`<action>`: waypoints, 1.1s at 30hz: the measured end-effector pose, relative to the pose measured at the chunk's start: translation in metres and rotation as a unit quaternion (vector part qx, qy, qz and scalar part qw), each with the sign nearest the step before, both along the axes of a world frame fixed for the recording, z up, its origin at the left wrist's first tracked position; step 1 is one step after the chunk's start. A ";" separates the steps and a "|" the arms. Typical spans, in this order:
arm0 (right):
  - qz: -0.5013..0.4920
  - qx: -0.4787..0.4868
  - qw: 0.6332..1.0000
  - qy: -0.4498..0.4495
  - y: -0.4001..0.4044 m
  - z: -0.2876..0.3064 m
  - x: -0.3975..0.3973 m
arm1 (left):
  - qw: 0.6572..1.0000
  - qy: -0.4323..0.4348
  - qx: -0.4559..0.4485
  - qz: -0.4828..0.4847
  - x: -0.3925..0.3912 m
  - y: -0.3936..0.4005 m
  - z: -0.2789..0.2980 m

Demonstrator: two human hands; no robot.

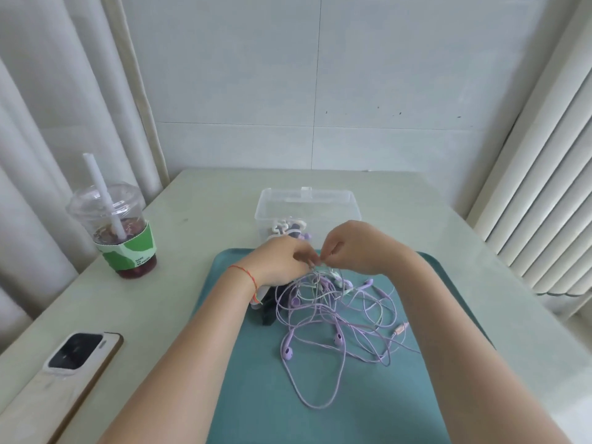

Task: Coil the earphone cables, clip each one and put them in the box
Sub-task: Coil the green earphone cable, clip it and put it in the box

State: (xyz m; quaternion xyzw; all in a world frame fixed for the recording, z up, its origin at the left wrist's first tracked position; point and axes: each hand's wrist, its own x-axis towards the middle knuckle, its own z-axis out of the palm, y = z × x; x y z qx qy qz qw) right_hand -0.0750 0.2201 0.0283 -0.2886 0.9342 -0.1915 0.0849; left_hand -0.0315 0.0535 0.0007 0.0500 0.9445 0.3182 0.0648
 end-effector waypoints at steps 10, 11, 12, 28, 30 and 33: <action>-0.158 -0.383 0.900 0.138 0.017 0.019 -0.010 | 0.988 0.122 0.010 0.092 -0.007 -0.014 -0.003; -0.152 -0.413 0.891 0.113 0.018 0.023 -0.007 | 0.984 0.148 0.036 0.091 -0.007 -0.012 -0.002; -0.137 -0.420 0.893 0.085 0.018 0.026 -0.003 | 0.976 0.178 0.081 0.091 -0.007 -0.007 0.001; -0.279 -0.727 0.627 -0.005 0.047 0.051 0.003 | 0.961 0.201 0.075 0.174 -0.003 -0.005 -0.002; -0.313 -0.642 0.700 0.009 0.057 0.047 -0.006 | 0.954 0.195 0.138 0.179 0.000 -0.005 0.002; -0.302 -0.309 0.899 0.062 0.057 0.033 -0.017 | 0.951 0.189 0.180 0.166 0.002 -0.001 0.008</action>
